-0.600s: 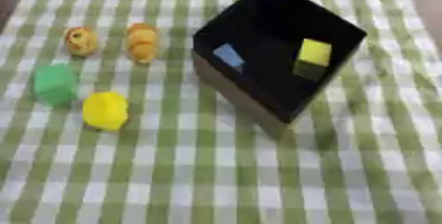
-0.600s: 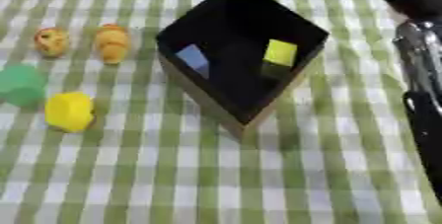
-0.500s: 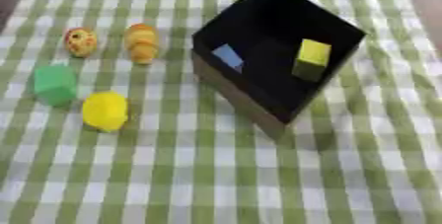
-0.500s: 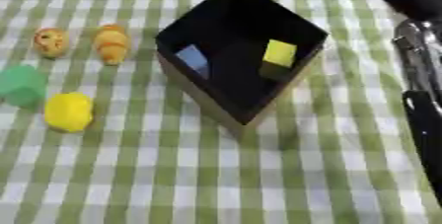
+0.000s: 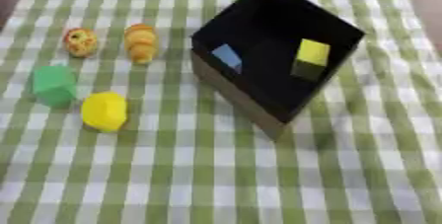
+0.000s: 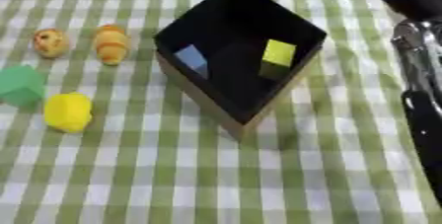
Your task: Pick up objects on the table and place them in the box.
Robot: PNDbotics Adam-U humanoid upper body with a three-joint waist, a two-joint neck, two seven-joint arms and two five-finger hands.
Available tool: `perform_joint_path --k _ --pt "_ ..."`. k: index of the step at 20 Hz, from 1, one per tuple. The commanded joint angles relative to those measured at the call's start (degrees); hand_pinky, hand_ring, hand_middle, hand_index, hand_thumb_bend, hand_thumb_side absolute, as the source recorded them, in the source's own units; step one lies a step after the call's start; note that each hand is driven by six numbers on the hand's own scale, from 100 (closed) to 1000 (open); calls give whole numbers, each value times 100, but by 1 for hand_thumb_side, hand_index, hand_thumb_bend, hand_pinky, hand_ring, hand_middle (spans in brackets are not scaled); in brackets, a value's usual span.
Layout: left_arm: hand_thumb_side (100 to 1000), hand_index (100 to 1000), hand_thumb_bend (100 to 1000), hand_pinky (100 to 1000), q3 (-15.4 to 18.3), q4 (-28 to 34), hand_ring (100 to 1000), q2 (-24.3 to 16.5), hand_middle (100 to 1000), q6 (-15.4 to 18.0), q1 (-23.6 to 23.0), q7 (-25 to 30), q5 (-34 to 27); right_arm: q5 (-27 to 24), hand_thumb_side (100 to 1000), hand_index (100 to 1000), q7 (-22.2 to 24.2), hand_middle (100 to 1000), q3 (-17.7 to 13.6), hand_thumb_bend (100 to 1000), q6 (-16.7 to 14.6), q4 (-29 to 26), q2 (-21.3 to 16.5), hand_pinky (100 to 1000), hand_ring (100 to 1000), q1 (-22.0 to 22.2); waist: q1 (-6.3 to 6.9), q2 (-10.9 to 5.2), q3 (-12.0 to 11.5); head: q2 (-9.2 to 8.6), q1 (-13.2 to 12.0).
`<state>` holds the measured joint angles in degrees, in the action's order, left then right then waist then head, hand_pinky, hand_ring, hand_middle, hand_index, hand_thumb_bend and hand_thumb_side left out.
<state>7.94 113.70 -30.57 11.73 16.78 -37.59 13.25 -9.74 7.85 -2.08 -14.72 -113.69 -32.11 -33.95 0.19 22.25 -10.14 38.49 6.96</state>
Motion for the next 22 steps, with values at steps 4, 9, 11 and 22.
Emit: perform_joint_path --k 4,9,11,22 --pt "688 835 318 798 -42 90 814 -911 754 -568 -361 403 180 -10 544 865 -12 660 -33 100 -9 -91 -198 861 839 -49 27 -134 -76 -34 23" --pt "698 844 324 810 -66 90 816 -1659 758 -1180 -707 841 299 1 544 865 -20 660 -27 100 -17 -91 -251 861 839 -43 65 -141 -85 -55 67" --pt "711 849 325 817 -79 90 819 -1929 763 -1429 -874 1051 291 10 543 865 -21 660 -26 100 -20 -91 -274 861 839 -34 82 -135 -59 -43 76" --pt "740 892 412 863 -356 -301 844 -2889 799 -2093 -1213 2981 763 40 543 865 -31 658 -25 100 -31 -91 -318 861 839 -36 105 -105 -36 -17 62"
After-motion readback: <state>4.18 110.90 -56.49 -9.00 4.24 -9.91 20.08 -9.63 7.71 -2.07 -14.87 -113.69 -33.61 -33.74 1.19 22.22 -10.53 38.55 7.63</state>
